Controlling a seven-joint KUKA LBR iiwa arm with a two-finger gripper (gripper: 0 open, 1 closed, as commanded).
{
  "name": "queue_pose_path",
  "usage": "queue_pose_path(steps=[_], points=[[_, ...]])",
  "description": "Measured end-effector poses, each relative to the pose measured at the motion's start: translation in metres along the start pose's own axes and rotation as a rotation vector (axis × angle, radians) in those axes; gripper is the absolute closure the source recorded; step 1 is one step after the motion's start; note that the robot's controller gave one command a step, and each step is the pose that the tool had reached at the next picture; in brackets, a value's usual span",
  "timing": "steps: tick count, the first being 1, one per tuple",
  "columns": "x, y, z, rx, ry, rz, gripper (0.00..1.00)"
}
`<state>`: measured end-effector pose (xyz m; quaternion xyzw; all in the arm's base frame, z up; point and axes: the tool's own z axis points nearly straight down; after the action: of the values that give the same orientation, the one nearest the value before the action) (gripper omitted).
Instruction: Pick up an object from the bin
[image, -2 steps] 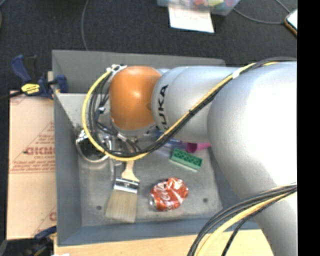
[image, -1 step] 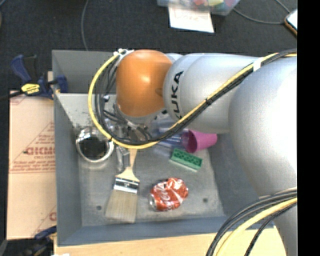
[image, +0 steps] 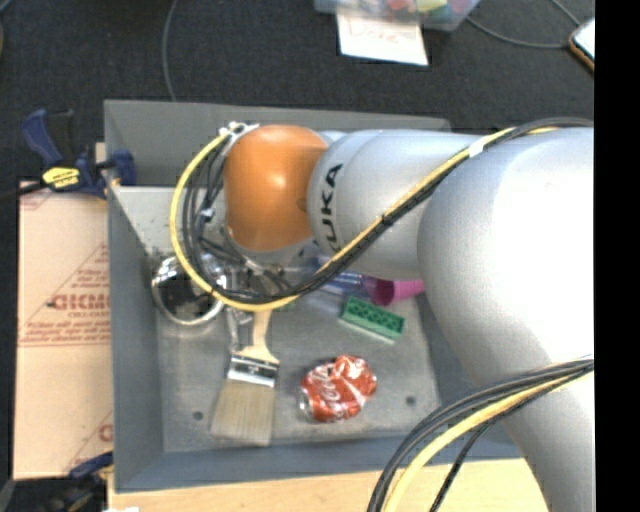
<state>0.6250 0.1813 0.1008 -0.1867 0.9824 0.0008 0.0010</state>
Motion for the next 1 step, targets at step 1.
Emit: queue_pose_path(steps=[1], points=[[-0.0208,-0.0042,0.0297,0.004,-0.019,-0.349,0.00]])
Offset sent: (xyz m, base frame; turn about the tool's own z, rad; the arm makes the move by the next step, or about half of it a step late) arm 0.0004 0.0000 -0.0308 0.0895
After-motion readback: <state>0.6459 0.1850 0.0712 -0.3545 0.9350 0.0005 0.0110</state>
